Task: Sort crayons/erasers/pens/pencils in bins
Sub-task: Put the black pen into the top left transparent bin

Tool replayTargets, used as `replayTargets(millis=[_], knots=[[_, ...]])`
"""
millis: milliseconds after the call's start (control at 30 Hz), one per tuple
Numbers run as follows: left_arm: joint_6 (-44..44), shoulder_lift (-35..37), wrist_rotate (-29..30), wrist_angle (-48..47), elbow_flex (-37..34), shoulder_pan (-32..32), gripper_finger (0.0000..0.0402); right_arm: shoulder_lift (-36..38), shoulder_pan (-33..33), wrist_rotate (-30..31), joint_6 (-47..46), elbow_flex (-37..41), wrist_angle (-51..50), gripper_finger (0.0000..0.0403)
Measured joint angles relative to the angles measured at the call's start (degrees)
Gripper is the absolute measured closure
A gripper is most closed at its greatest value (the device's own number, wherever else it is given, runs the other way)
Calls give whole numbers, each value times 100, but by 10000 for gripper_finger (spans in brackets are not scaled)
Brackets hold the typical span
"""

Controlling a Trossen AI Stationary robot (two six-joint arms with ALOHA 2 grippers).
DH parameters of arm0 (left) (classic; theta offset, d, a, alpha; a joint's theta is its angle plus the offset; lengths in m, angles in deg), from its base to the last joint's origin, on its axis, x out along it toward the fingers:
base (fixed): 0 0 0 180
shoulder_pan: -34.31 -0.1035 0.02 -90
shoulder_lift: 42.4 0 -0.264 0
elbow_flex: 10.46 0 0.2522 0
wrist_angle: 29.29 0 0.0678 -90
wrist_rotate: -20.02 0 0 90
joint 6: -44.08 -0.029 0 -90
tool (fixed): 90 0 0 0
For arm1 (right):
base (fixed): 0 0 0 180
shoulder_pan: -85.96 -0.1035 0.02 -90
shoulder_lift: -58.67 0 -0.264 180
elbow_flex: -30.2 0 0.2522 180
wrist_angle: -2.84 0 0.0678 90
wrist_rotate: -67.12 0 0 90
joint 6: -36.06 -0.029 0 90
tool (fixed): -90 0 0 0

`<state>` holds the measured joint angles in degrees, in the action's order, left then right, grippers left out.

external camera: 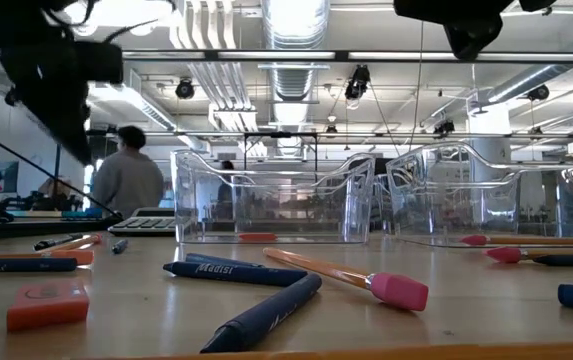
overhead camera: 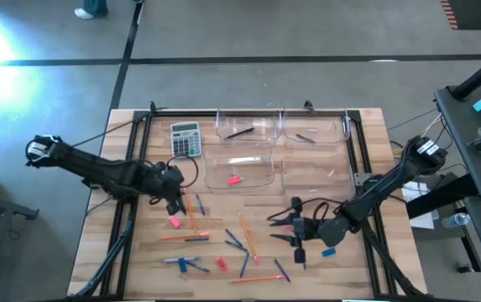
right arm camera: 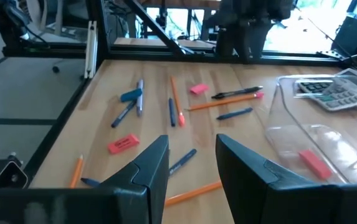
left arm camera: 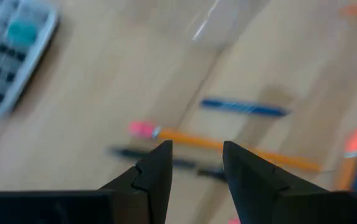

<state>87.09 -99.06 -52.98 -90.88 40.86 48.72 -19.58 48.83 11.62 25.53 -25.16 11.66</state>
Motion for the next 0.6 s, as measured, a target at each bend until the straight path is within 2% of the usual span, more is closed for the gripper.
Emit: replayTargets(millis=[200, 300, 400, 533, 600], knots=[[48, -516, -456, -274, -78, 1, 274, -257, -12, 8, 5, -257, -229, 280], [-992, -758, -716, -202, -55, 17, 274, -265, -12, 12, -31, -324, -491, 280], [-1925, -993, -708, -194, -14, 61, 274, -225, -12, 17, -38, -329, -553, 280], [-2656, -1296, -632, -11, -15, 55, 274, -193, -11, 17, -32, -329, -560, 280], [-2780, -1486, -864, -7, -15, 42, 274, -184, -10, 17, -17, -329, -569, 280]])
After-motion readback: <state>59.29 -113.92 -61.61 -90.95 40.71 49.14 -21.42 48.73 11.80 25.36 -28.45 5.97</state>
